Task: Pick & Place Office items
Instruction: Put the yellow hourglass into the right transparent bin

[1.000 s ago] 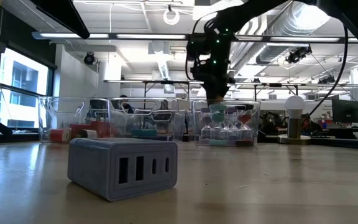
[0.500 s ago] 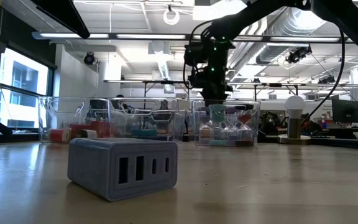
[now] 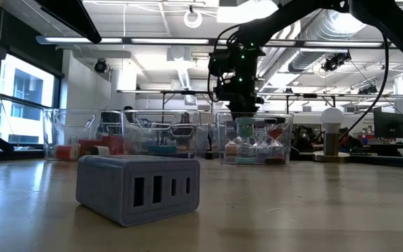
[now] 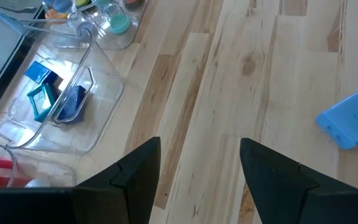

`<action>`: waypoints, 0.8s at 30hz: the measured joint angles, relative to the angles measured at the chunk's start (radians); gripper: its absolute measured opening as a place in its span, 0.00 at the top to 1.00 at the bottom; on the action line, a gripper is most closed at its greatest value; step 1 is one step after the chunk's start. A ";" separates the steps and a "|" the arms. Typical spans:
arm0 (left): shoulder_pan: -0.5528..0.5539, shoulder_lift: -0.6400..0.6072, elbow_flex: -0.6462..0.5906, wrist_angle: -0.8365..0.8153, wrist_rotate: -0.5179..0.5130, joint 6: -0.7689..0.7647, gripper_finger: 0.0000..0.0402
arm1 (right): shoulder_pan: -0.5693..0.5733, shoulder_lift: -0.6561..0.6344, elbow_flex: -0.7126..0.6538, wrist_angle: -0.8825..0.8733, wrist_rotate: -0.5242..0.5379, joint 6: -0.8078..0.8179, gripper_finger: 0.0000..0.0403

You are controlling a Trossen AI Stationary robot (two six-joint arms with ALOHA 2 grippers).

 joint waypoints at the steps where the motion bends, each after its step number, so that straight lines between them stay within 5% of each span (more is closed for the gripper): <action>1: 0.000 0.000 0.000 0.000 0.000 0.000 0.47 | -0.002 0.002 0.000 -0.003 0.000 0.002 0.54; 24: 0.000 0.000 0.000 0.003 -0.001 0.001 0.47 | -0.007 0.009 0.000 0.044 -0.025 0.026 0.52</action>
